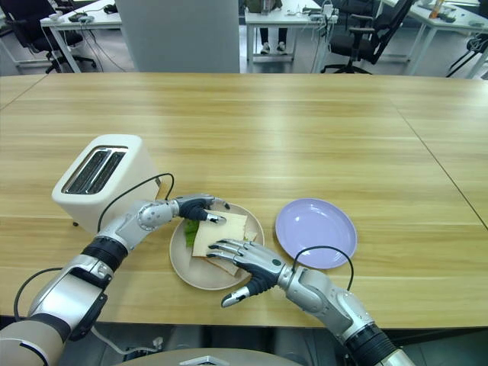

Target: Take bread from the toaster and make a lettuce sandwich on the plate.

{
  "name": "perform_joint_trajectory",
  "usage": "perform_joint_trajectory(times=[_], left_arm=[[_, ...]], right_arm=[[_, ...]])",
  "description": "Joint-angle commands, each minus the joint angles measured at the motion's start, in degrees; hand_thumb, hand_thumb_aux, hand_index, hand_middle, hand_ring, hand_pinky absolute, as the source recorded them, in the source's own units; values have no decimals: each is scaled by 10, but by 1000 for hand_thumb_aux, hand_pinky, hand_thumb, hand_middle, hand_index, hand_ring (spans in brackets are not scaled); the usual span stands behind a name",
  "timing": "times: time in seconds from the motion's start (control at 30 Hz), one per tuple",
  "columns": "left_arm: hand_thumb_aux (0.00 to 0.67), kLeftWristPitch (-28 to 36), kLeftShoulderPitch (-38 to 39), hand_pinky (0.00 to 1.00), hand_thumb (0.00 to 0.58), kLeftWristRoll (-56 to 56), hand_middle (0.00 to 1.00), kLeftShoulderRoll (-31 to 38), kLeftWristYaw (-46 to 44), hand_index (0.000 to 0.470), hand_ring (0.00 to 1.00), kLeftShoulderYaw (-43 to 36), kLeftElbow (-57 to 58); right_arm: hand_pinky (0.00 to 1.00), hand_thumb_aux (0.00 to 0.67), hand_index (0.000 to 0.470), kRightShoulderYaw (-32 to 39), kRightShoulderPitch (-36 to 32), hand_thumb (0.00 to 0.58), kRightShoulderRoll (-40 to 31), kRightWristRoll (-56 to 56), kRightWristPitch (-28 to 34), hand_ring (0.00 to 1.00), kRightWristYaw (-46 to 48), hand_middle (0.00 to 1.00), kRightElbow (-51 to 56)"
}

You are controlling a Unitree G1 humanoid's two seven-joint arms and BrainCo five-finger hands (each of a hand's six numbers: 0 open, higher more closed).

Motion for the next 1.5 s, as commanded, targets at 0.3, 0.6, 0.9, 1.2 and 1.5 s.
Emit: perform_joint_trajectory(times=[0.3, 0.6, 0.9, 1.2, 1.5], left_arm=[[0, -31, -24, 0, 0, 119, 0, 44, 222, 0, 0, -4, -78], [481, -19, 123, 1000, 534, -71, 1000, 91, 151, 330, 1000, 104, -284], [670, 35, 380, 1000, 580, -384, 1000, 217, -124, 460, 1000, 92, -566], [670, 109, 491, 1000, 580, -328, 1000, 247, -240, 460, 1000, 10, -643], [670, 108, 397, 1000, 580, -3, 1000, 167, -142, 460, 1000, -56, -452]], right_arm=[[0, 0, 0, -17, 0, 0, 12, 60, 14, 0, 31, 0, 14], [1000, 670, 460, -72, 28, 580, 18, 200, 8, 1000, 52, 1000, -13], [1000, 670, 460, -49, 79, 580, -36, 242, -12, 1000, 142, 1000, -53], [1000, 670, 460, 21, 85, 580, -20, 154, 2, 1000, 181, 1000, -22], [1000, 670, 460, 49, 45, 580, 26, 12, 14, 1000, 94, 1000, 79]])
